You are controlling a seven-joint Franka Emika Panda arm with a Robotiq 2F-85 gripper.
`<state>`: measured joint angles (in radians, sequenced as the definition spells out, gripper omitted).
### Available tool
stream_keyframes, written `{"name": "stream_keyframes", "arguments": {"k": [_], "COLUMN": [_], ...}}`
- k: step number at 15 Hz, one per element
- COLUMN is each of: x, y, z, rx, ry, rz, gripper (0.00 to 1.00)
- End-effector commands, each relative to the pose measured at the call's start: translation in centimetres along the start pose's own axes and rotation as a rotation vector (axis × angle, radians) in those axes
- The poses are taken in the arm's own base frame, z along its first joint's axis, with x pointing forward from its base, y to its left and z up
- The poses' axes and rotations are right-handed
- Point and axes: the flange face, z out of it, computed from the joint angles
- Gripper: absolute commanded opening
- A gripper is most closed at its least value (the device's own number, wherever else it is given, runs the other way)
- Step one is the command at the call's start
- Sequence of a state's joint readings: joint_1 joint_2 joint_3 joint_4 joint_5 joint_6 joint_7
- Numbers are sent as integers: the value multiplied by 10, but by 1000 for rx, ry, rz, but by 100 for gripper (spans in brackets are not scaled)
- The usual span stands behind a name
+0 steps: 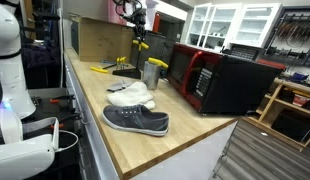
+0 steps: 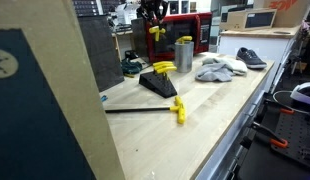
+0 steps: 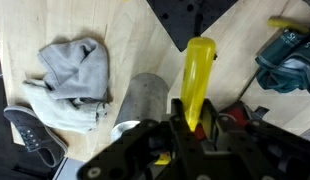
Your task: Remove the black object from the tin and put it on the black stand
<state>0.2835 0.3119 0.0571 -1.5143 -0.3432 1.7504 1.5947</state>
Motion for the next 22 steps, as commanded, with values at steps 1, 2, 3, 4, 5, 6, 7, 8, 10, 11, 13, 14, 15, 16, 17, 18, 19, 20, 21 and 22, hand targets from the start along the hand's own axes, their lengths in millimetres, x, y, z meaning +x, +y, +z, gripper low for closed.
{"name": "stream_keyframes", "arguments": {"k": [1, 2, 3, 4, 5, 6, 7, 8, 10, 11, 13, 14, 15, 16, 17, 18, 19, 20, 21, 22], "x": [-8, -8, -8, -8, -8, -8, -10, -12, -15, -17, -24, -27, -32, -37, -43, -48, -51, -52, -52, -50], "y": [-3, -4, -5, -7, -9, -12, -15, -19, -23, -25, -30, -31, -33, -34, -35, -36, -37, -37, -36, -35], "z": [5, 5, 5, 5, 5, 4, 5, 7, 3, 1, 1, -1, -3, -3, -3, -1, -2, -1, -1, -3], "rx": [-25, -21, -23, -23, -20, -13, -10, -10, -7, -6, -7, -8, -8, -8, -7, -7, -10, -10, -12, -10], "ry": [2, -6, -8, -10, -12, -11, -7, 3, 25, 37, 62, 77, 92, 108, 122, 125, 131, 130, 130, 131], "rz": [0, 1, 4, 6, 5, -1, -14, -28, -53, -74, -112, -127, -148, -170, -187, -199, -204, -202, -199, -193], "gripper": [6, 6, 6, 6, 6, 6, 6, 6, 6, 6, 6, 6, 6, 6, 6, 6, 35, 49, 55, 62]}}
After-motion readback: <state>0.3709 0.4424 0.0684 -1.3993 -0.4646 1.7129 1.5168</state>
